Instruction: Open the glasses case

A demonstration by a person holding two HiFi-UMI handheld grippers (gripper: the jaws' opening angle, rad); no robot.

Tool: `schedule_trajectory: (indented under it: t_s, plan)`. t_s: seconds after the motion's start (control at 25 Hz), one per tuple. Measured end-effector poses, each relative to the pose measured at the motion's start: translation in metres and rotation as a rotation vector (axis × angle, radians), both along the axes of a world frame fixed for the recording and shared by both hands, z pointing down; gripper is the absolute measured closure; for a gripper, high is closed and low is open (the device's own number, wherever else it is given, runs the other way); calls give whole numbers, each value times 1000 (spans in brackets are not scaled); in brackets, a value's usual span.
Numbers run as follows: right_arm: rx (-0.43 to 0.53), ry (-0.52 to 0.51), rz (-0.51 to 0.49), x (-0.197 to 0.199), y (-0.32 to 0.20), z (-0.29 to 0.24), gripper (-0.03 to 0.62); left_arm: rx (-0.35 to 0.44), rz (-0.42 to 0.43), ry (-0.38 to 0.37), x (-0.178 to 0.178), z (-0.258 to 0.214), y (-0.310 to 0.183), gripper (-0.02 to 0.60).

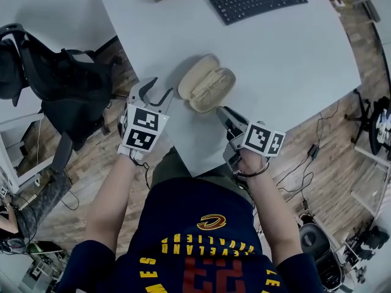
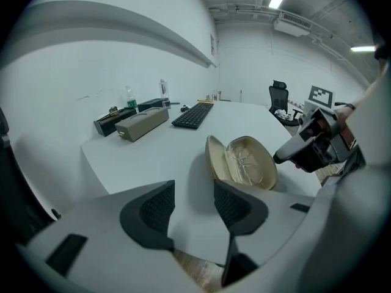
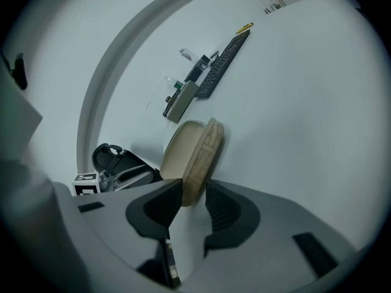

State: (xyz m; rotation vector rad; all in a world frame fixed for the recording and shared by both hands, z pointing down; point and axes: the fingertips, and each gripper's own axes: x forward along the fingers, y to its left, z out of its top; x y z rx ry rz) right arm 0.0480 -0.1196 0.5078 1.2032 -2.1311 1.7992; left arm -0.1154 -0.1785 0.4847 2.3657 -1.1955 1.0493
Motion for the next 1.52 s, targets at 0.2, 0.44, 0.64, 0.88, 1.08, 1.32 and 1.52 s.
schedule_trajectory:
  t_s: [0.2,0.44,0.64,0.88,1.08,1.32,1.52]
  plan:
    - [16,11,11,5,0,-8,467,15,-9,33,-1,-16,6,367]
    - [112,37,41,26,-2,-48,465,94,-25,127,4,-60,17,367]
    - [261,89,76,56,-12,-110,465,164,-49,282,17,-112,27,378]
    - [516,200,71,86,-30,-195,467,223,-48,423,33,-170,38,400]
    - [662,239,81,106,-30,-253,467,259,6,491,51,-207,50,411]
    - [817,371,57,124,-17,-315,468,295,49,542,67,-243,64,417]
    - [882,263,108,123,-1,-365,484,286,73,606,80,-264,75,419]
